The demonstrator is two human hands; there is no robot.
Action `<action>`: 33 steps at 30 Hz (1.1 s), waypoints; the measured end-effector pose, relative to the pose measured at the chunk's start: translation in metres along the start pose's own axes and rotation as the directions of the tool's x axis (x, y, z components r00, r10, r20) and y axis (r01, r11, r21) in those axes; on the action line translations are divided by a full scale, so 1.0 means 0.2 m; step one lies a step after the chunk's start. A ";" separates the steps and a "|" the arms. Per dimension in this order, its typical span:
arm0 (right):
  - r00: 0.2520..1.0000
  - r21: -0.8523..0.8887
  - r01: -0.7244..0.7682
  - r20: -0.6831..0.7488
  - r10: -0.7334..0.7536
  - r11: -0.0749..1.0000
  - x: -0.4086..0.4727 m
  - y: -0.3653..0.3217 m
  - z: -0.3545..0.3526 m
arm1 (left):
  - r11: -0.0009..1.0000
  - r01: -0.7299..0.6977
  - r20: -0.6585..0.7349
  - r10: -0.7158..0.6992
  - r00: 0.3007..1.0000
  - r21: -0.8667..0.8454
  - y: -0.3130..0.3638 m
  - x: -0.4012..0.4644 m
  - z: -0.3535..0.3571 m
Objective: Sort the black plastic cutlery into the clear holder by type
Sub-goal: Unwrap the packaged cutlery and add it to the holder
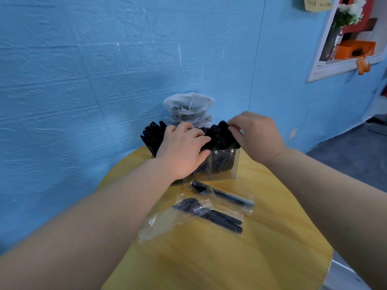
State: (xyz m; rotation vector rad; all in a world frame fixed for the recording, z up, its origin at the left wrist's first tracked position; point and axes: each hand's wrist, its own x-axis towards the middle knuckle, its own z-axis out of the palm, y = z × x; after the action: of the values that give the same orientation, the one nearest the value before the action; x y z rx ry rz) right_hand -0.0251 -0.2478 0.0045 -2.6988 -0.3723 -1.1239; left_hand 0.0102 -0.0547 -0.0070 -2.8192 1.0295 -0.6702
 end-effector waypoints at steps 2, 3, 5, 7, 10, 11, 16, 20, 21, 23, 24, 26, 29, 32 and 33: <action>0.995 -0.019 -0.006 0.095 0.008 1.000 -0.03 0.00 0.04 | 1.000 -0.003 -0.005 0.003 1.000 0.011 0.00 0.00 0.00; 0.991 -0.035 0.000 0.135 0.005 0.999 -0.04 0.00 0.05 | 1.000 0.002 -0.010 -0.001 1.000 0.015 0.00 0.00 0.01; 0.980 -0.051 -0.006 0.198 0.016 0.999 -0.06 0.01 0.06 | 1.000 0.007 -0.044 -0.007 0.999 0.014 0.00 -0.01 0.01; 0.987 -0.037 -0.059 0.147 0.064 0.998 -0.08 -0.01 0.05 | 1.000 -0.007 -0.111 0.007 0.994 -0.006 0.01 -0.04 0.01; 0.984 0.048 -0.176 -0.004 0.176 0.983 -0.19 -0.06 0.02 | 0.997 -0.051 -0.250 0.033 0.968 -0.065 0.04 -0.13 0.02; 0.978 0.079 -0.206 0.015 0.206 0.975 -0.25 -0.09 0.01 | 0.994 -0.055 -0.285 0.025 0.958 -0.097 0.06 -0.17 0.04; 0.915 0.132 -0.297 0.323 0.242 0.946 -0.60 -0.23 0.07 | 0.959 0.115 -0.039 -0.129 0.991 -0.259 0.19 -0.50 0.16; 0.863 -0.005 -0.266 0.445 0.240 0.964 -0.72 -0.29 0.09 | 0.928 0.284 0.147 -0.254 0.956 -0.240 0.22 -0.69 0.21; 0.856 -0.021 -0.255 0.460 0.235 0.967 -0.74 -0.30 0.09 | 0.926 0.300 0.167 -0.266 0.949 -0.229 0.23 -0.72 0.21; 0.850 -0.035 -0.242 0.474 0.230 0.970 -0.75 -0.31 0.09 | 0.924 0.319 0.192 -0.280 0.940 -0.212 0.23 -0.76 0.22; 0.851 -0.038 -0.242 0.472 0.231 0.970 -0.75 -0.32 0.10 | 0.923 0.325 0.199 -0.285 0.938 -0.206 0.23 -0.78 0.22; 0.854 -0.040 -0.265 0.454 0.253 0.964 -0.76 -0.32 0.10 | 0.924 0.336 0.207 -0.298 0.932 -0.185 0.23 -0.79 0.22; 0.868 -0.063 -0.304 0.393 0.303 0.951 -0.77 -0.31 0.10 | 0.918 0.360 0.238 -0.317 0.918 -0.166 0.22 -0.78 0.23; 0.887 -0.033 -0.376 0.276 0.370 0.926 -0.79 -0.31 0.10 | 0.922 0.355 0.276 -0.305 0.912 -0.154 0.21 -0.75 0.26; 0.896 -0.003 -0.401 0.208 0.393 0.916 -0.79 -0.31 0.10 | 0.922 0.355 0.290 -0.302 0.908 -0.154 0.20 -0.73 0.26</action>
State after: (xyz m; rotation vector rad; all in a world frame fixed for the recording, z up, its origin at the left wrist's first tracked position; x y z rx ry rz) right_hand -0.1388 -0.2087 -0.1179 -2.6879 0.1296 -0.7177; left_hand -0.0917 0.0016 -0.1182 -3.1854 0.6121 -0.2037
